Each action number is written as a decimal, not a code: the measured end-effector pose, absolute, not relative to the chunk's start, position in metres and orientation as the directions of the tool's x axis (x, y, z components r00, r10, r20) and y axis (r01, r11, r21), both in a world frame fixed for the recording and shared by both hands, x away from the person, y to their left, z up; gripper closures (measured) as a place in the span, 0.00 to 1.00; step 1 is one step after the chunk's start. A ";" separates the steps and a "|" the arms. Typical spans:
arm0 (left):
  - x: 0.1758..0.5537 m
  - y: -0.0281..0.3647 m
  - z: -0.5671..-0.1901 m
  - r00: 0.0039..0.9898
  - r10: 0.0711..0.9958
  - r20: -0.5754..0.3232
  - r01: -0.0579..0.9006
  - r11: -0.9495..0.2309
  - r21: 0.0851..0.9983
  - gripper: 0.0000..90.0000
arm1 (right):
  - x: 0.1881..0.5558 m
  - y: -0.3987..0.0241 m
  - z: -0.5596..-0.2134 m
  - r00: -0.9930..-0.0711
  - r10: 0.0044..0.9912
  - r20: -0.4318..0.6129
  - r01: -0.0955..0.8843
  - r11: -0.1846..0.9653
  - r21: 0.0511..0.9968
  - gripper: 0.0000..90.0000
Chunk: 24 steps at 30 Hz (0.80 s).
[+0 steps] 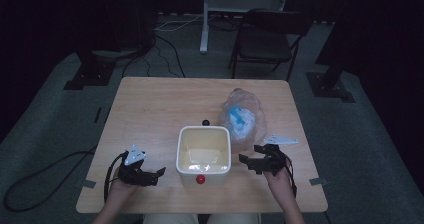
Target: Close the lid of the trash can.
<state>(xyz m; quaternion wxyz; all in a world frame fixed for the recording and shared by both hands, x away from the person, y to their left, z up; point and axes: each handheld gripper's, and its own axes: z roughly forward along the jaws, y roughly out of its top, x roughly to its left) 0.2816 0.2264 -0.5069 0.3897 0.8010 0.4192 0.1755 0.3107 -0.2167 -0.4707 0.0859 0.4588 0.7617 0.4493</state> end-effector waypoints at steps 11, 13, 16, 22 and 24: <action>0.268 0.246 -0.522 0.547 0.835 -0.062 0.578 -0.323 0.749 0.01 | 0.300 -0.233 -0.482 -0.520 0.816 0.253 0.595 0.133 0.793 0.19; 0.266 0.248 -0.526 0.543 0.837 -0.067 0.580 -0.316 0.751 0.01 | 0.299 -0.235 -0.485 -0.504 0.825 0.255 0.595 0.118 0.795 0.19; 0.265 0.252 -0.530 0.535 0.843 -0.063 0.589 -0.318 0.743 0.01 | 0.297 -0.239 -0.491 -0.480 0.839 0.255 0.600 0.103 0.793 0.19; 0.262 0.261 -0.534 0.513 0.856 -0.056 0.602 -0.312 0.735 0.01 | 0.291 -0.248 -0.502 -0.444 0.865 0.232 0.611 0.103 0.785 0.19; 0.262 0.263 -0.535 0.507 0.860 -0.061 0.609 -0.307 0.732 0.01 | 0.290 -0.251 -0.506 -0.431 0.872 0.230 0.618 0.100 0.780 0.18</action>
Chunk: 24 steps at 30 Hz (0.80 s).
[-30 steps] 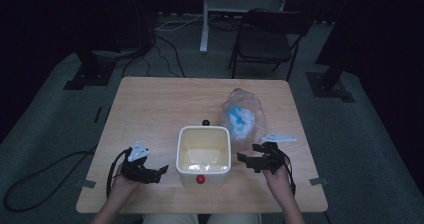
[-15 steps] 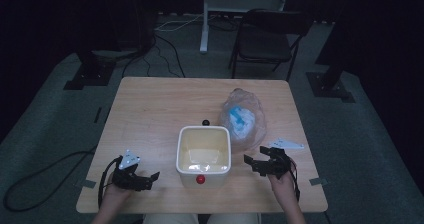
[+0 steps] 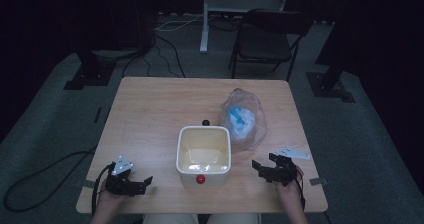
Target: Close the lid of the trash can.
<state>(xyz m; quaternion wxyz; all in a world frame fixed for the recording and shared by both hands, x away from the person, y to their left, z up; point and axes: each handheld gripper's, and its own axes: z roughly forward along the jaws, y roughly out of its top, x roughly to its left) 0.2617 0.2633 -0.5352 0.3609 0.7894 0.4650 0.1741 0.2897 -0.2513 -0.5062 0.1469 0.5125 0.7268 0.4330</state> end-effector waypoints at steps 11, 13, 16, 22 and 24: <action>0.258 0.275 -0.542 0.486 0.873 -0.051 0.636 -0.313 0.706 0.01 | 0.278 -0.273 -0.527 -0.350 0.913 0.210 0.633 0.065 0.771 0.17; 0.257 0.277 -0.542 0.478 0.877 -0.049 0.637 -0.308 0.707 0.01 | 0.276 -0.277 -0.529 -0.342 0.916 0.209 0.634 0.061 0.771 0.17; 0.255 0.280 -0.541 0.468 0.883 -0.045 0.638 -0.302 0.709 0.01 | 0.273 -0.282 -0.531 -0.328 0.921 0.211 0.635 0.050 0.771 0.17; 0.250 0.285 -0.542 0.458 0.888 -0.040 0.643 -0.300 0.704 0.01 | 0.267 -0.289 -0.534 -0.309 0.925 0.221 0.645 0.033 0.763 0.16; 0.248 0.286 -0.542 0.456 0.889 -0.040 0.645 -0.299 0.703 0.01 | 0.266 -0.291 -0.536 -0.306 0.926 0.218 0.648 0.035 0.761 0.16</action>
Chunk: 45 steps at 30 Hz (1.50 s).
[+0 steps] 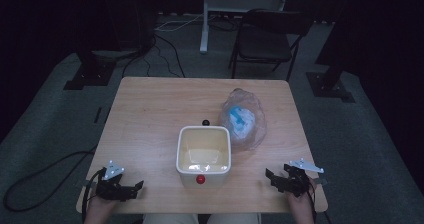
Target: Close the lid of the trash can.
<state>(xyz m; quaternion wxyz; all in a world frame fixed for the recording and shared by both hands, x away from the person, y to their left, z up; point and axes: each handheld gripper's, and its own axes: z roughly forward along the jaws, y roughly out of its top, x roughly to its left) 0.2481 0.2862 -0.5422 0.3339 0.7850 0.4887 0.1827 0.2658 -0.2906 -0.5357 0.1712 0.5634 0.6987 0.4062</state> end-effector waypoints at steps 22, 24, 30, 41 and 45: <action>0.229 0.306 -0.544 0.402 0.915 -0.044 0.663 -0.258 0.703 0.01 | 0.245 -0.317 -0.546 -0.232 0.947 0.223 0.675 -0.008 0.738 0.16; 0.228 0.309 -0.544 0.398 0.916 -0.050 0.664 -0.250 0.705 0.01 | 0.242 -0.320 -0.546 -0.229 0.947 0.227 0.671 -0.016 0.741 0.16; 0.223 0.315 -0.545 0.395 0.917 -0.055 0.664 -0.244 0.707 0.01 | 0.237 -0.324 -0.548 -0.247 0.945 0.215 0.650 -0.003 0.760 0.16; 0.214 0.328 -0.546 0.401 0.914 -0.062 0.663 -0.243 0.708 0.01 | 0.228 -0.325 -0.548 -0.255 0.948 0.193 0.622 0.007 0.783 0.16; 0.211 0.331 -0.546 0.376 0.926 -0.043 0.663 -0.236 0.710 0.01 | 0.224 -0.329 -0.550 -0.227 0.960 0.163 0.612 0.010 0.790 0.16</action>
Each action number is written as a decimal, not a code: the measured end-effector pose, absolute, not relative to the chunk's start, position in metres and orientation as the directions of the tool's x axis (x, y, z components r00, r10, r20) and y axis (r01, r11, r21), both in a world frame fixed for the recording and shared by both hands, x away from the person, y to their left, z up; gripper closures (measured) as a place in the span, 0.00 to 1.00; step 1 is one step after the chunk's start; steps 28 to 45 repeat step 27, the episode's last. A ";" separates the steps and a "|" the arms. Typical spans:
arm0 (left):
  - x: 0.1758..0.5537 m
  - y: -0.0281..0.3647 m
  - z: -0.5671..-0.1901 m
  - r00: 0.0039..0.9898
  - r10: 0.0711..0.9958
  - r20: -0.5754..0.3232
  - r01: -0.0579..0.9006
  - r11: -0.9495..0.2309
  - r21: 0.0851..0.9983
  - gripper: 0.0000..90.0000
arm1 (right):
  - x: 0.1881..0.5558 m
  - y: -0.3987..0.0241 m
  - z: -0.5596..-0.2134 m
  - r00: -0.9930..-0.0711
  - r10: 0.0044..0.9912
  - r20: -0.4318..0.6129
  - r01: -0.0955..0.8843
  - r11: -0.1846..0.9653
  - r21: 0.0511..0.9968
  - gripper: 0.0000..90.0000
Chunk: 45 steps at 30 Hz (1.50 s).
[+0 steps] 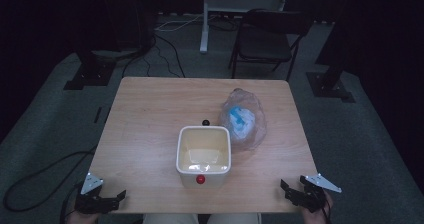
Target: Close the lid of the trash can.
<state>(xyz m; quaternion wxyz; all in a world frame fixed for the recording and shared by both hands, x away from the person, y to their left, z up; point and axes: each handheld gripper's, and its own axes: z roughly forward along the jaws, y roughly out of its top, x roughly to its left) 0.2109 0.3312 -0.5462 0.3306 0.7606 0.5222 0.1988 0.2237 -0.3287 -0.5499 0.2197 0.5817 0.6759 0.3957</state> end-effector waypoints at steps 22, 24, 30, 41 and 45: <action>0.203 0.341 -0.547 0.304 0.952 -0.033 0.645 -0.181 0.742 0.01 | 0.217 -0.343 -0.556 -0.099 0.986 0.131 0.560 -0.054 0.827 0.16; 0.203 0.339 -0.547 0.314 0.949 -0.019 0.643 -0.198 0.740 0.01 | 0.217 -0.344 -0.556 -0.097 0.986 0.137 0.558 -0.060 0.827 0.16; 0.202 0.335 -0.548 0.321 0.947 0.027 0.640 -0.237 0.730 0.01 | 0.217 -0.343 -0.556 -0.097 0.986 0.138 0.556 -0.061 0.829 0.16; 0.202 0.335 -0.548 0.321 0.947 0.027 0.640 -0.237 0.730 0.01 | 0.217 -0.343 -0.556 -0.097 0.986 0.138 0.556 -0.061 0.829 0.16; 0.202 0.335 -0.548 0.321 0.947 0.027 0.640 -0.237 0.730 0.01 | 0.217 -0.343 -0.556 -0.097 0.986 0.138 0.556 -0.061 0.829 0.16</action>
